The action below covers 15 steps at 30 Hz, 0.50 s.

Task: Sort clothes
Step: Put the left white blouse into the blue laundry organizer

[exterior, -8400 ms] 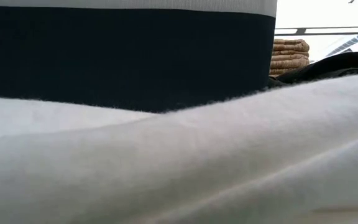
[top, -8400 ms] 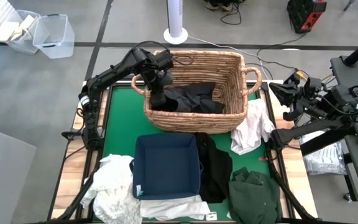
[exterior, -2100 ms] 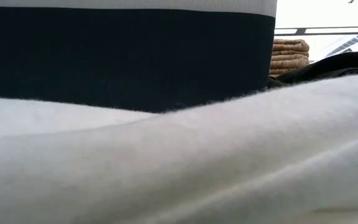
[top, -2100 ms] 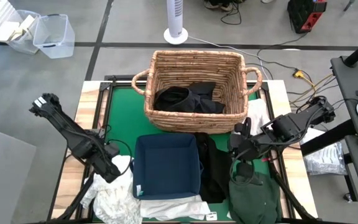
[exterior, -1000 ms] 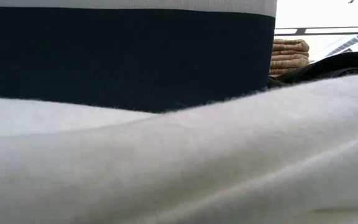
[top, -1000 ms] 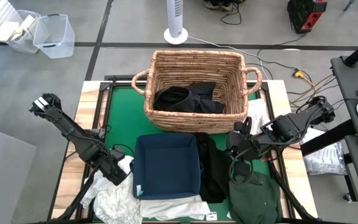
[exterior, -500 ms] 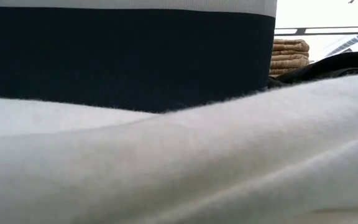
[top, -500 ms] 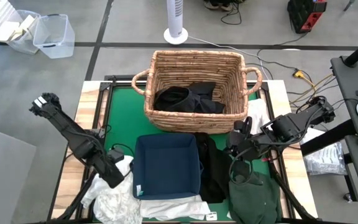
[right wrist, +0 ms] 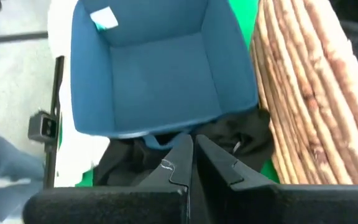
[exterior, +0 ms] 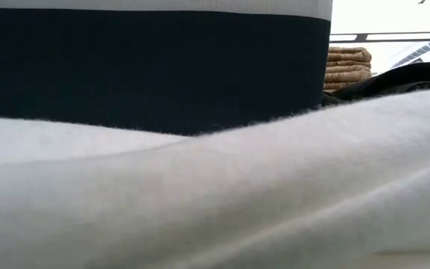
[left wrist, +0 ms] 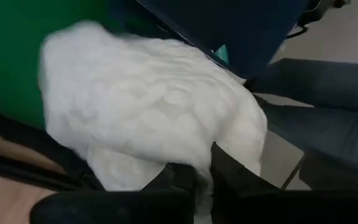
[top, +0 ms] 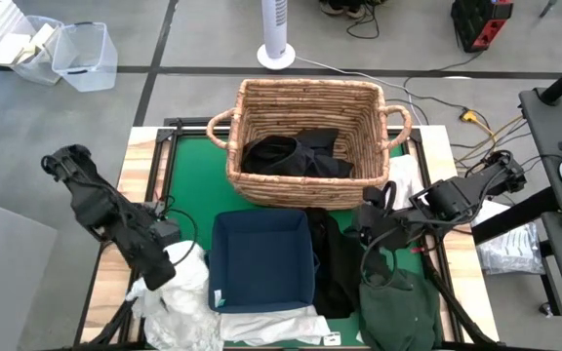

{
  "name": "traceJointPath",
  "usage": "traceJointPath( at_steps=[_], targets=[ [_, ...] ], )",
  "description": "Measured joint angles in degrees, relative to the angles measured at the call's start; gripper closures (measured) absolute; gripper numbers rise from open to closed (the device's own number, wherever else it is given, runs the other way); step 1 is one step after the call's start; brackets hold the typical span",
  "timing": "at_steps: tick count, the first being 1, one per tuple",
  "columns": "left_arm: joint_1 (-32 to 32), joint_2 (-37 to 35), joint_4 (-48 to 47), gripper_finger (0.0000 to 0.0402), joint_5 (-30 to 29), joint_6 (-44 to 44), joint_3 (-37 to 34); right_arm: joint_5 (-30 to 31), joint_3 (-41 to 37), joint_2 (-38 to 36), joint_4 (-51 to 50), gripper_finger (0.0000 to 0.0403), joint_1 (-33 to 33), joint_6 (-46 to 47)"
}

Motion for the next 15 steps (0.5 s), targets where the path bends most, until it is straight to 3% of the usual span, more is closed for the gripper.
traceJointPath(
  at_steps=[6,15],
  targets=[
    [-0.87,0.1,-4.01,0.0401,-4.98,0.71,9.93,0.1,0.0,0.0,3.8,0.039,-1.4,-3.08],
    [-1.25,0.9,-5.05,0.0401,-19.27,8.93,22.77,0.23,0.0,0.0,13.14,0.039,-5.52,-12.07]
  ],
)
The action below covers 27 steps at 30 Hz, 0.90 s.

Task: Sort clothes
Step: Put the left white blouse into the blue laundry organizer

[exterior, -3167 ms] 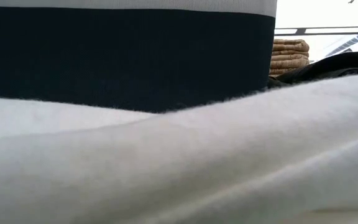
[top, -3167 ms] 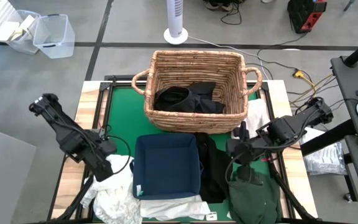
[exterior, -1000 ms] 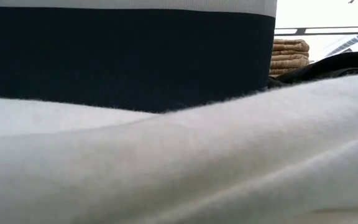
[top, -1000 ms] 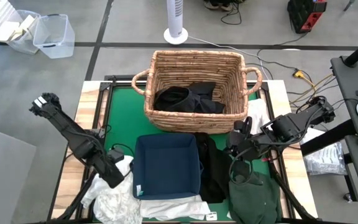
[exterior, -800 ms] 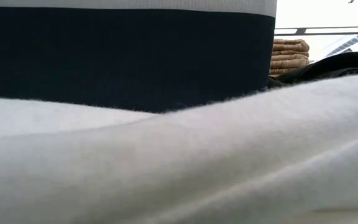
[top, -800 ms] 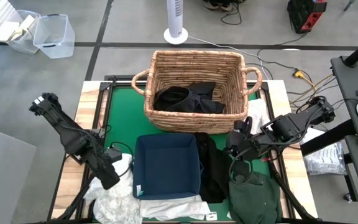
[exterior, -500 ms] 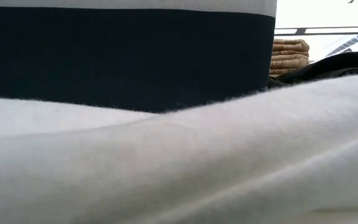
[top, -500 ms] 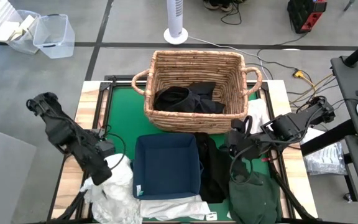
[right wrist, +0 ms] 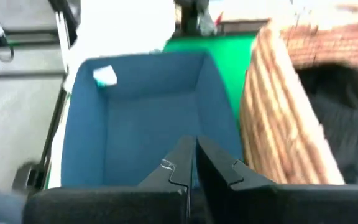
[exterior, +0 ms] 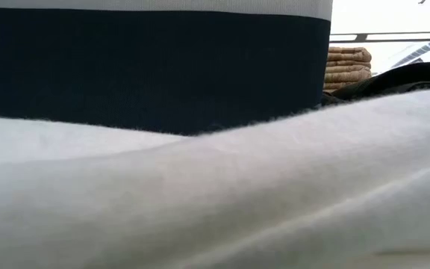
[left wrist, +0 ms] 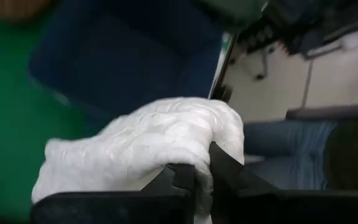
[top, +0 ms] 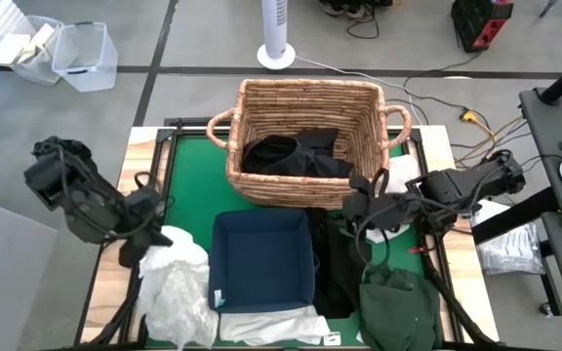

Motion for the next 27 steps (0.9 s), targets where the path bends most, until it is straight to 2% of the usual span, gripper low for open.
traceJointPath(
  at_steps=[9,17,23,27],
  targets=[
    [0.0,4.68,-0.06,0.0401,-9.85,9.79,10.6,-0.02,0.04,1.19,18.41,0.039,-4.83,-14.42],
    [0.0,9.9,-1.0,0.0401,-17.31,15.13,19.03,-1.52,-0.06,4.47,25.88,0.039,-7.74,-16.18],
    [0.0,13.14,-1.29,0.0401,-22.0,18.06,24.22,-7.09,0.02,6.55,33.82,0.039,-8.82,-16.22],
    [0.0,14.71,-1.33,0.0401,-25.08,19.67,26.94,-8.39,-0.04,8.04,37.44,0.0381,-8.99,-17.25]
  ],
)
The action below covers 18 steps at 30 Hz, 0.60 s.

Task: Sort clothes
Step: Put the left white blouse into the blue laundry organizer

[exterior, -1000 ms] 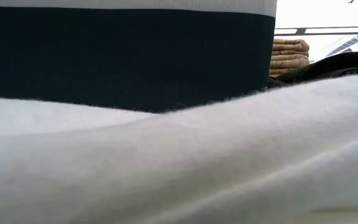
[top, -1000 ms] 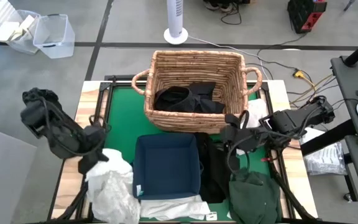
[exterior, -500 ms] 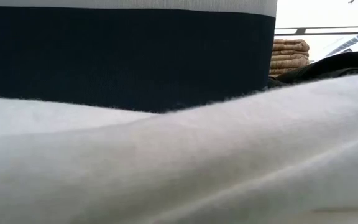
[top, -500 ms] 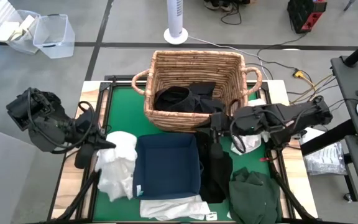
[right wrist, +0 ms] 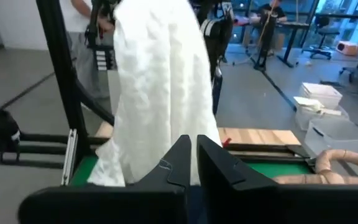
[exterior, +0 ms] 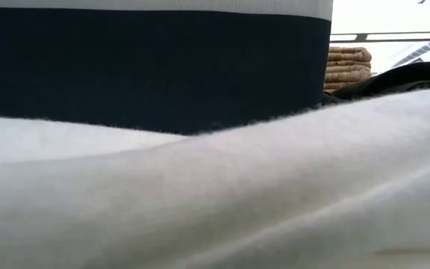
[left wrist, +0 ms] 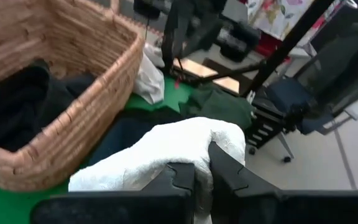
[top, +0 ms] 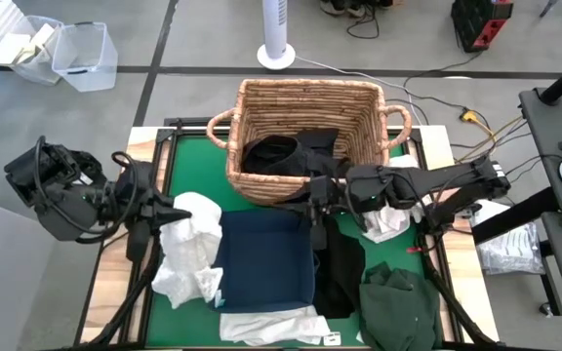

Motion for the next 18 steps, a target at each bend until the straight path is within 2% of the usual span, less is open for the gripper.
traceJointPath(
  at_steps=[3,9,13,18],
  targets=[
    [0.04,1.05,-0.08,0.0401,-2.89,1.71,1.91,-0.03,0.01,1.02,2.67,0.035,0.0,-0.37],
    [0.42,3.0,-0.04,0.0401,-6.71,4.93,5.62,0.22,0.04,2.9,9.22,0.0252,-0.05,-0.62],
    [1.15,3.56,2.22,0.0401,-9.28,8.09,5.41,0.24,0.0,4.03,12.7,0.0193,-0.21,-0.91],
    [4.07,4.77,4.41,0.0401,-10.92,10.44,5.34,0.22,0.02,5.44,16.36,0.0149,-0.2,-2.43]
  ],
)
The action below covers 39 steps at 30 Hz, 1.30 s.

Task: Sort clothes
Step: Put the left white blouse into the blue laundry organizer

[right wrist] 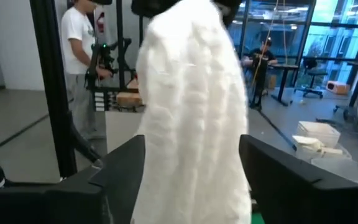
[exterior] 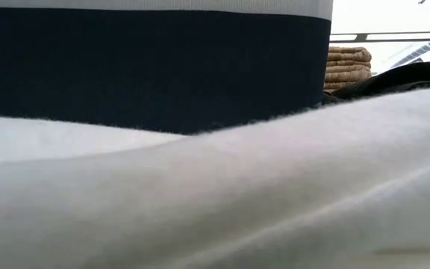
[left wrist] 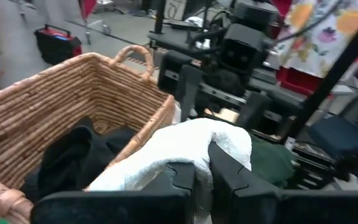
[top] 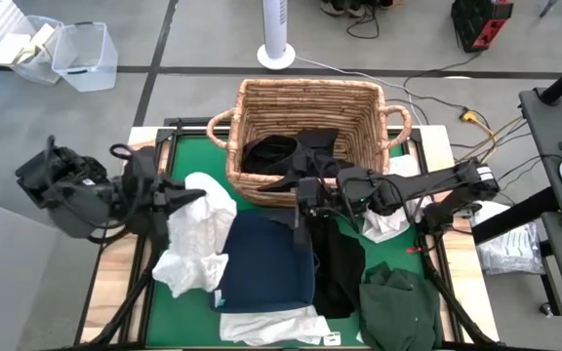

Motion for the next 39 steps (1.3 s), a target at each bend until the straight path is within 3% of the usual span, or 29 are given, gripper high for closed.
traceJointPath(
  at_steps=[11,24,39],
  targets=[
    [6.15,1.97,4.94,0.0401,0.04,4.1,-0.05,0.05,-0.02,2.76,6.09,0.0113,-0.02,0.57],
    [8.74,6.24,10.41,0.0401,-0.92,6.28,-0.05,0.11,-0.02,6.5,13.18,0.0085,-0.65,2.08],
    [10.39,9.35,14.25,0.0401,-1.36,7.37,-0.07,-0.05,-0.02,8.21,19.4,0.0108,-1.56,0.58]
  ],
)
